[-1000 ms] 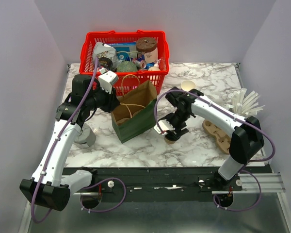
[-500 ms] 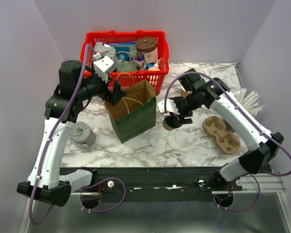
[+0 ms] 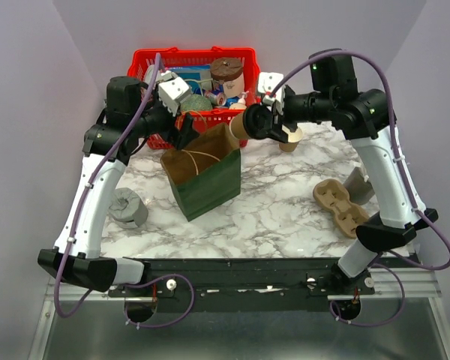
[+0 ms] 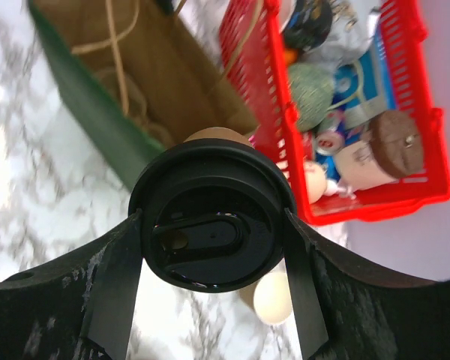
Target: Pack the takeout coffee
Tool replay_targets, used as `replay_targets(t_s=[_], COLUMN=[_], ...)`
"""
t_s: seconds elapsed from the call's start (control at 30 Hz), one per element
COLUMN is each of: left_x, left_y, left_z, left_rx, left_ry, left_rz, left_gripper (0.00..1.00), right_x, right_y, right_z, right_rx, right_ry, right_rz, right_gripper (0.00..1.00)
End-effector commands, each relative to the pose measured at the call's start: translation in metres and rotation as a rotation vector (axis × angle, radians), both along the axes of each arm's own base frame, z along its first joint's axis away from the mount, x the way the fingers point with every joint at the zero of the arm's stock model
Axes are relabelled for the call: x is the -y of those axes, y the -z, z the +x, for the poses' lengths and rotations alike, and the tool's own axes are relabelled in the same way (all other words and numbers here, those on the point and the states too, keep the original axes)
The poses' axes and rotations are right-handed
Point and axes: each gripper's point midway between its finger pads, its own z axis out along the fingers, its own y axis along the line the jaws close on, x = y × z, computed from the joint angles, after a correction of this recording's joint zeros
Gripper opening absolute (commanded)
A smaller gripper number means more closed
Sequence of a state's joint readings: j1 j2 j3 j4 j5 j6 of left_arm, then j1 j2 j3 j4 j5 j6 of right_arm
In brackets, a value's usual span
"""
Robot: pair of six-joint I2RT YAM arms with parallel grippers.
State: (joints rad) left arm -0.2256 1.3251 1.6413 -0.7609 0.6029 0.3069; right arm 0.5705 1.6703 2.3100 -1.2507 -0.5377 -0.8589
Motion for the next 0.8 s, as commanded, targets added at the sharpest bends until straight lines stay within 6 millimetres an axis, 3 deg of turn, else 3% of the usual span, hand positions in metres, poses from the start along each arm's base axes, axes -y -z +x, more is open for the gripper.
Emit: replay_targets(t_s=[0.0, 0.07, 0.17, 0.27, 0.5, 0.67, 0.77], left_x=[-0.005, -0.005, -0.005, -0.009, -0.024, -0.029, -0.031], left_y=[-0.003, 0.006, 0.009, 0.019, 0.044, 0.037, 0.044], left_z=[0.012, 0.017, 0.009, 0.002, -0.014, -0.020, -0.022], left_rx=[0.033, -0.002, -0.035, -0.072, -0.193, -0.141, -0.156], left_ry=[-0.022, -0.021, 0.005, -0.012, -0.066, -0.111, -0.113], left_rz=[0.021, 0.034, 0.037, 0.056, 0.100, 0.074, 0.090], left_gripper=[0.86, 0.84, 0.86, 0.86, 0.80, 0.91, 0.92], right_x=[-0.032, -0.040, -0.045, -0.047, -0.055, -0.067, -0.074], right_y=[-0.033, -0.031, -0.031, -0.027, 0.002, 0.017, 0.029], right_z=[0.019, 0.025, 0.040, 0.041, 0.023, 0.007, -0.006], right_rx=[-0.020, -0.027, -0.054, -0.097, -0.186, -0.219, -0.200], right_ry=[0.027, 0.032, 0.097, 0.116, 0.055, -0.016, -0.063], right_rz=[0.201, 0.222, 0.270, 0.284, 0.254, 0.218, 0.163], right_gripper=[0.01, 0.01, 0.01, 0.01, 0.01, 0.01, 0.01])
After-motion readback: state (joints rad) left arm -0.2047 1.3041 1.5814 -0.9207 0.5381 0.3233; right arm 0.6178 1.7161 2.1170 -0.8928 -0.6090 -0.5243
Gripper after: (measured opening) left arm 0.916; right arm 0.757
